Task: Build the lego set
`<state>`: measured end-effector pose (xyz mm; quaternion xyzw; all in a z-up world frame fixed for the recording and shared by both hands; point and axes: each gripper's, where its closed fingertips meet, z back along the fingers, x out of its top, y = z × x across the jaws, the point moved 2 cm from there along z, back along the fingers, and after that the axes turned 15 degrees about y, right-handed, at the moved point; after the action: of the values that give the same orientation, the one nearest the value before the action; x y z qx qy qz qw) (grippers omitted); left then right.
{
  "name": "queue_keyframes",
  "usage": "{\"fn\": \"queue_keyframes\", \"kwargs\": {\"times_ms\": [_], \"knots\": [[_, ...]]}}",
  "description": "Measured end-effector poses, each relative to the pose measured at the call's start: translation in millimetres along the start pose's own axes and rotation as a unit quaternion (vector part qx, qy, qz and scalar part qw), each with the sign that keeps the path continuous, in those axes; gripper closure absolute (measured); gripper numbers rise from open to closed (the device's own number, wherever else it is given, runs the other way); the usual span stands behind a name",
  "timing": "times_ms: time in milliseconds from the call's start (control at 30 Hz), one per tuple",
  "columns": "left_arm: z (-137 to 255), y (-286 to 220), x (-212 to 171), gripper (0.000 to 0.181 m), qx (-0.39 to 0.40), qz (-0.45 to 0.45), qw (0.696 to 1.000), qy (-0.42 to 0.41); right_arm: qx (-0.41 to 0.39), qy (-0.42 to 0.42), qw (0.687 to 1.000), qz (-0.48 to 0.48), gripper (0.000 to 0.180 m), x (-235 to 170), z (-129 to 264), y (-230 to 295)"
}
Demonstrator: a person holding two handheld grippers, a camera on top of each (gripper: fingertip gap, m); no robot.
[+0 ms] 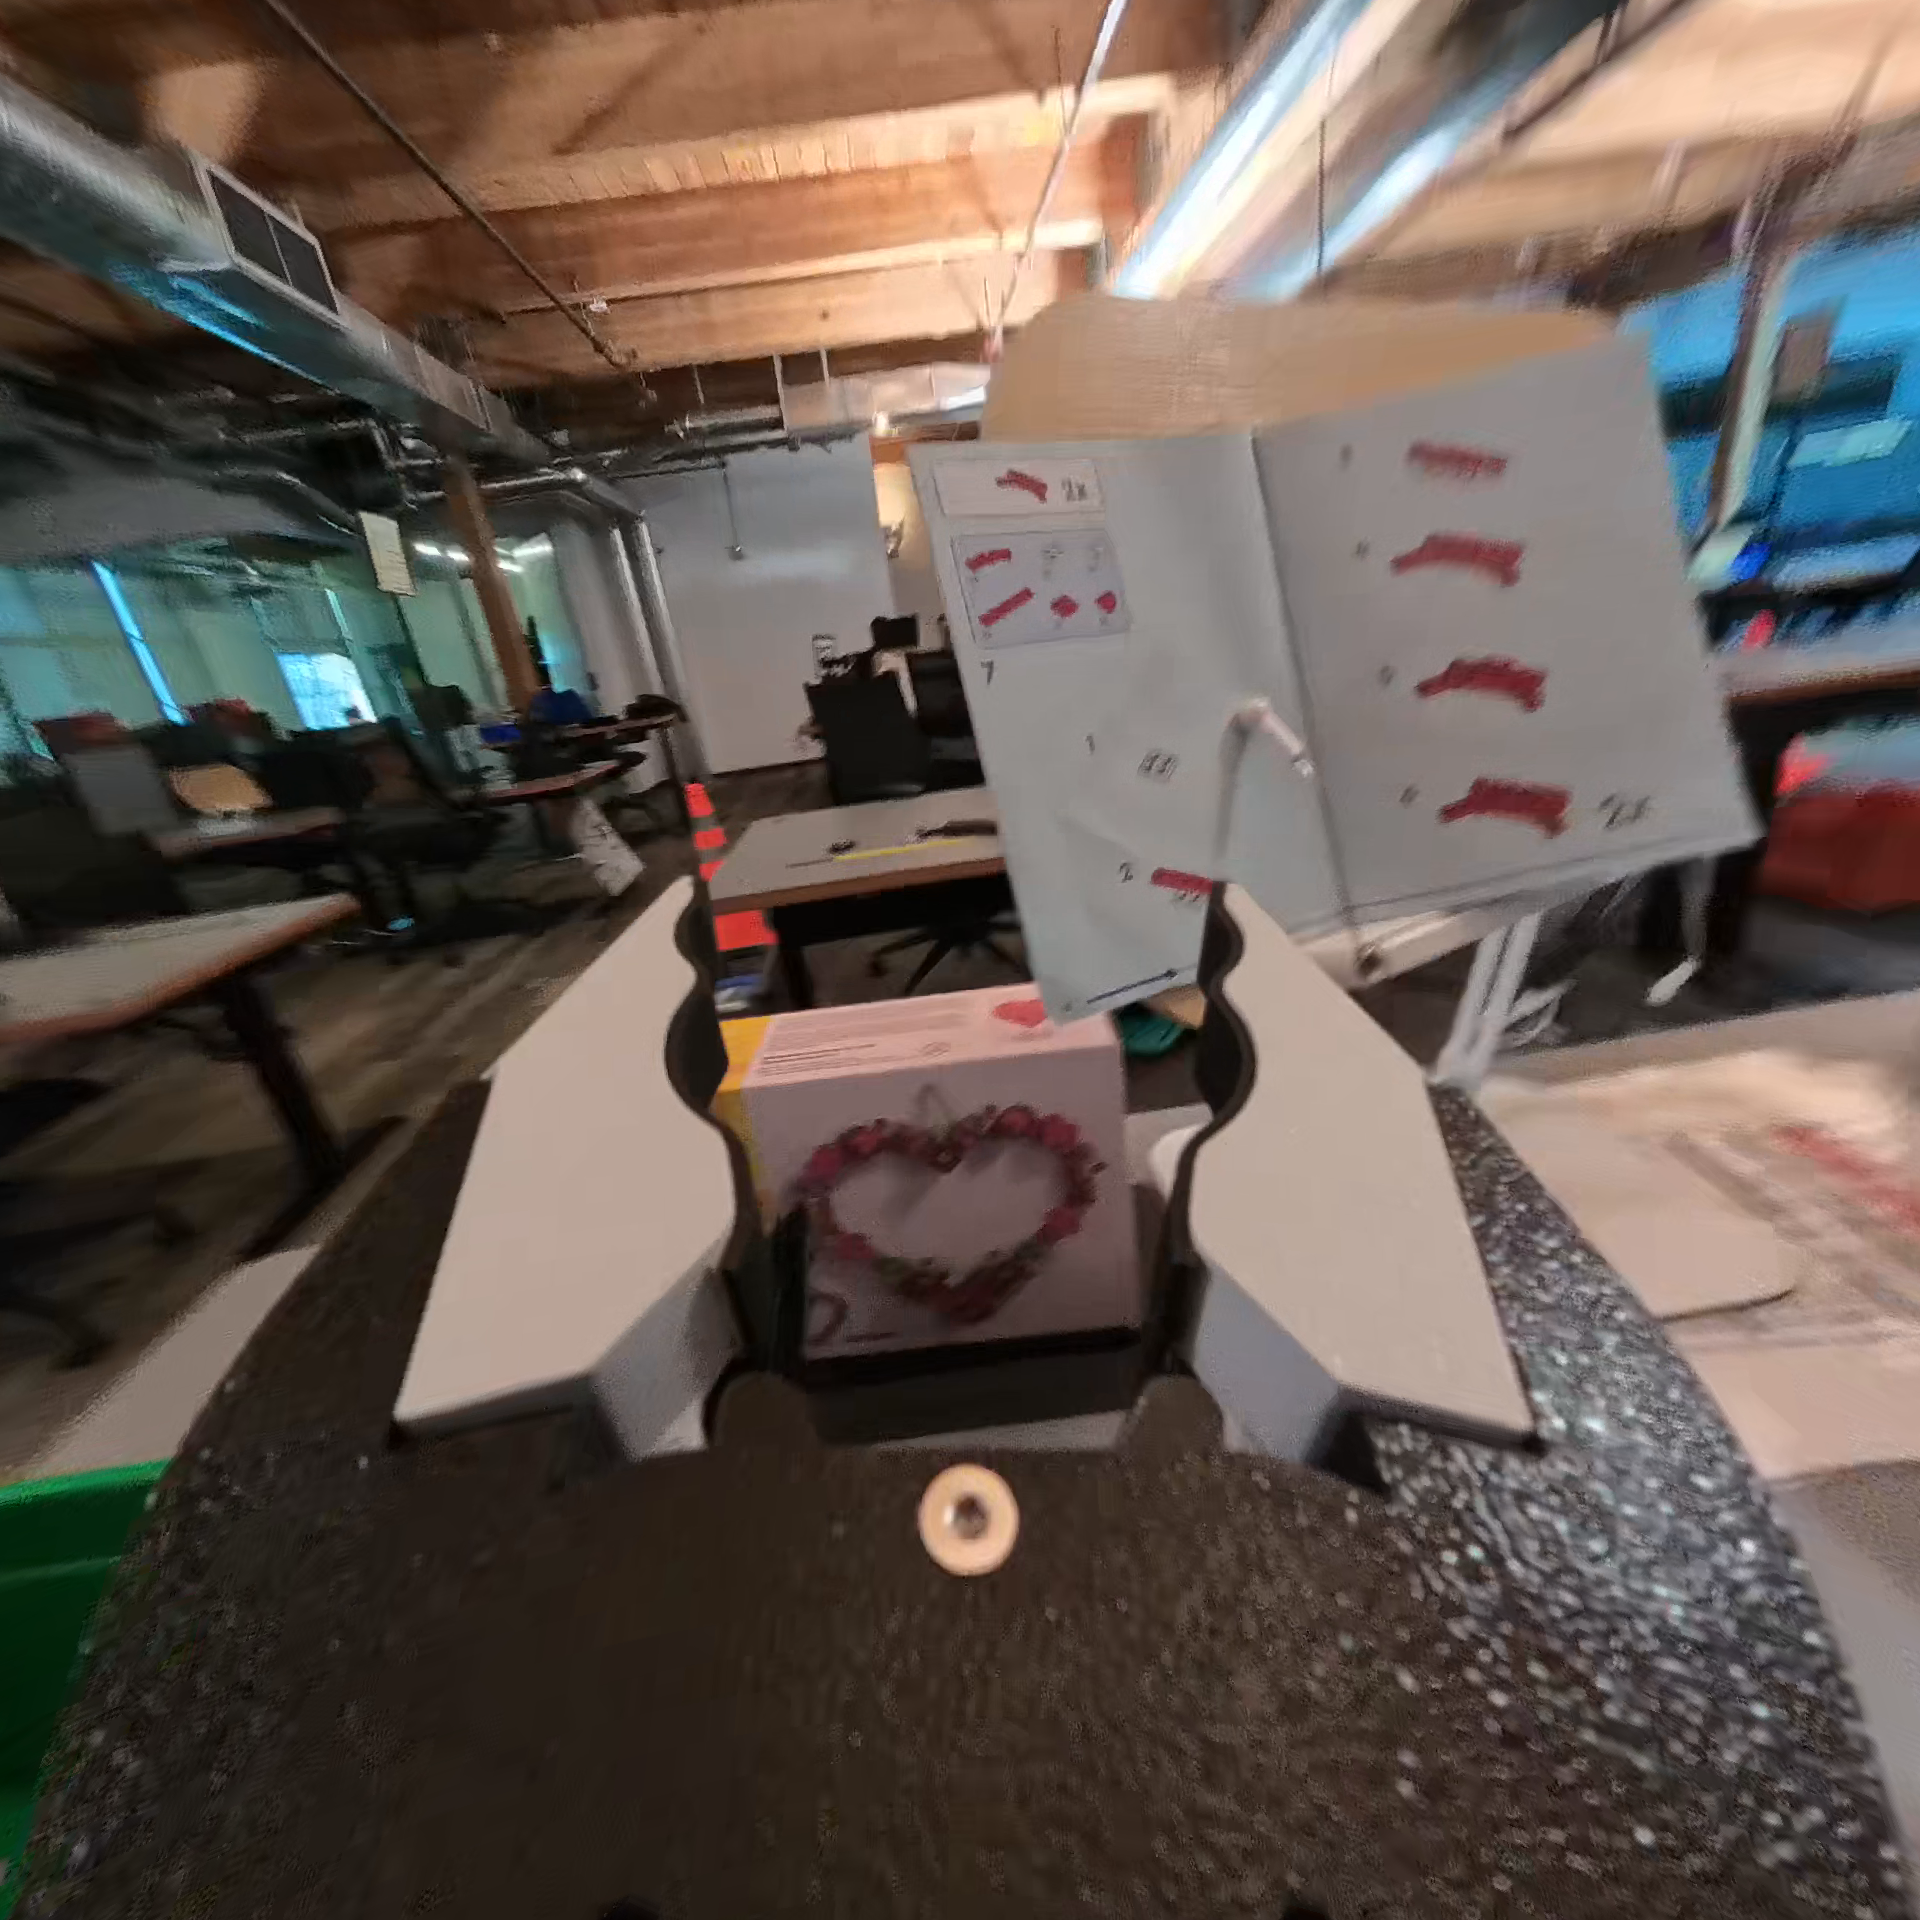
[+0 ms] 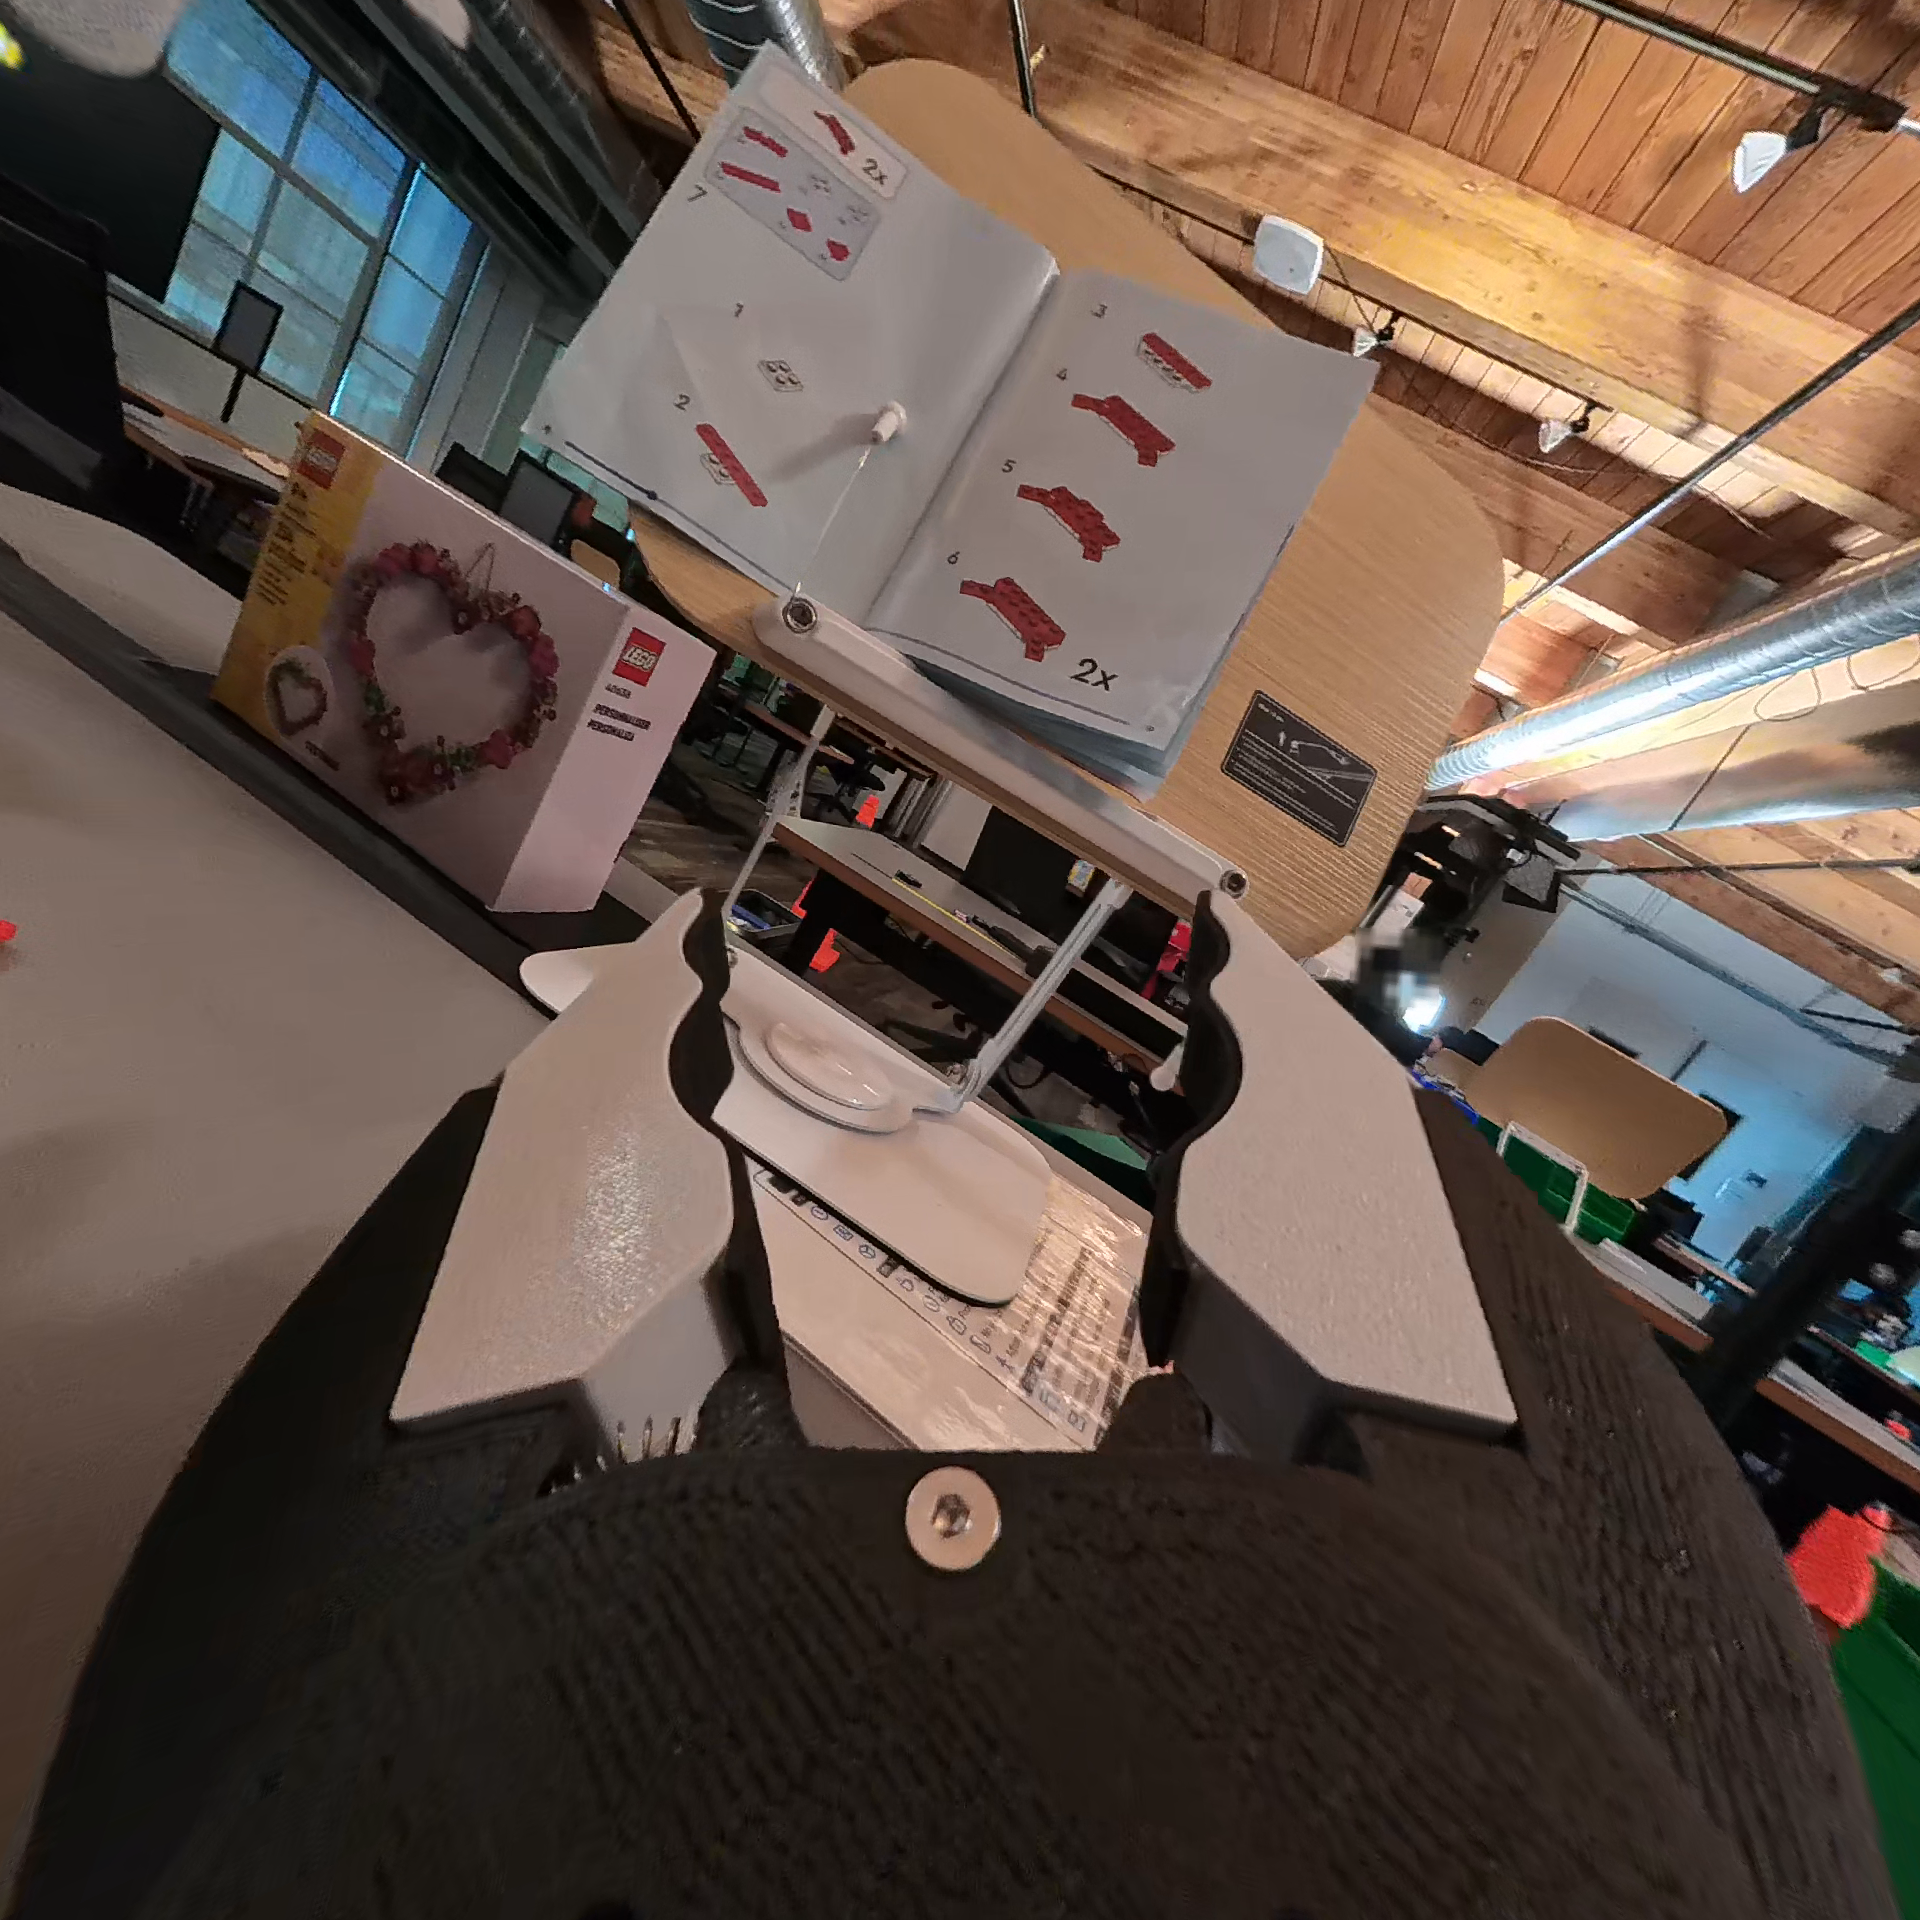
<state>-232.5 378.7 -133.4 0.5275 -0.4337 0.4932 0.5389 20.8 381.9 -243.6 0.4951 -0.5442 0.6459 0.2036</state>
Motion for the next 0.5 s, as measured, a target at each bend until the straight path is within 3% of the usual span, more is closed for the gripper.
{"fn": "queue_keyframes", "kwargs": {"times_ms": [200,500], "knots": [[-8,11,-8,0.087,0.028,-0.033,0.998,0.038,0.009,-0.032,0.999,0.003,0.094,30,-12,11],[-12,17,-15,0.087,0.024,-0.03,0.998,0.05,0.037,-0.118,0.991,0.044,0.097,146,-78,27]]}}
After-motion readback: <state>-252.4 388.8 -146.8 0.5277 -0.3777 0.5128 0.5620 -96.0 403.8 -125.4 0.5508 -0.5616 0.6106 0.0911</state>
